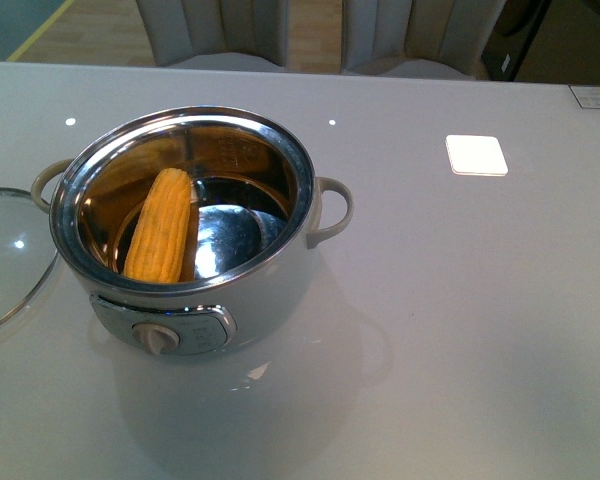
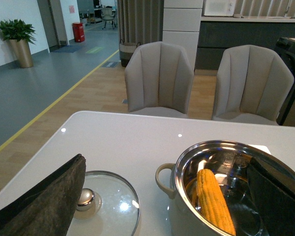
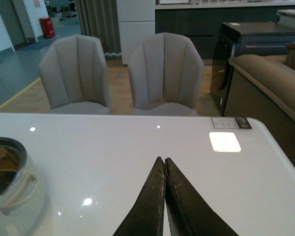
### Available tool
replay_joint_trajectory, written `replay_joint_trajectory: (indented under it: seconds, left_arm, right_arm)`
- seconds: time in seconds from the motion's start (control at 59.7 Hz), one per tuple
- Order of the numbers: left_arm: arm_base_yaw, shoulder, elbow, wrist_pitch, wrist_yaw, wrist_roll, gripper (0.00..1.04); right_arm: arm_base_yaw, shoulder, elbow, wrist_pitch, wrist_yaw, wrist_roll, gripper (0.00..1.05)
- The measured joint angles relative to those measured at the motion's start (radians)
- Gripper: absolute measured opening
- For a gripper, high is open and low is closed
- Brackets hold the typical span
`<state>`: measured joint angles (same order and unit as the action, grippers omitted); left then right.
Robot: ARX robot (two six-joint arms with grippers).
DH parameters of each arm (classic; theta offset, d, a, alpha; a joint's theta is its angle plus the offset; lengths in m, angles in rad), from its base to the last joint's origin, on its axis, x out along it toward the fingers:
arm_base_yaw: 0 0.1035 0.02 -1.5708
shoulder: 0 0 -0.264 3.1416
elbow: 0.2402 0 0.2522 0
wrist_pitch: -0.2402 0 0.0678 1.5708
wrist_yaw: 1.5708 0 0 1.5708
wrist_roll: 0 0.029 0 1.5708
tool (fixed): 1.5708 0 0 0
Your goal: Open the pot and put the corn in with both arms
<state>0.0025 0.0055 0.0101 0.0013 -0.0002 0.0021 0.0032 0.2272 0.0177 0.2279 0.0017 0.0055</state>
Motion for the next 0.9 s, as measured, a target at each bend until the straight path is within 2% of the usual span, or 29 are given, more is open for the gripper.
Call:
replay_joint_trajectory:
  seconds: [0.218, 0.318, 0.787, 0.904]
  left_arm:
    - [0.0, 0.0, 0.0, 0.0, 0.0, 0.0, 0.98]
    - [0.0, 0.0, 0.0, 0.0, 0.0, 0.0, 0.98]
    - [0.0, 0.0, 0.0, 0.0, 0.0, 0.0, 0.98]
    - [0.0, 0.0, 0.0, 0.0, 0.0, 0.0, 0.98]
  right_arm:
    - [0.0, -0.061, 0.0, -0.062, 0.0, 0.0, 0.02]
    - [0.0, -0.2, 0.0, -0.217, 0.0, 0.0, 0.02]
    - [0.0, -0.221, 0.0, -0.227, 0.0, 0.0, 0.02]
    - [0.0, -0.221, 0.0, -0.227, 0.0, -0.001, 0.22]
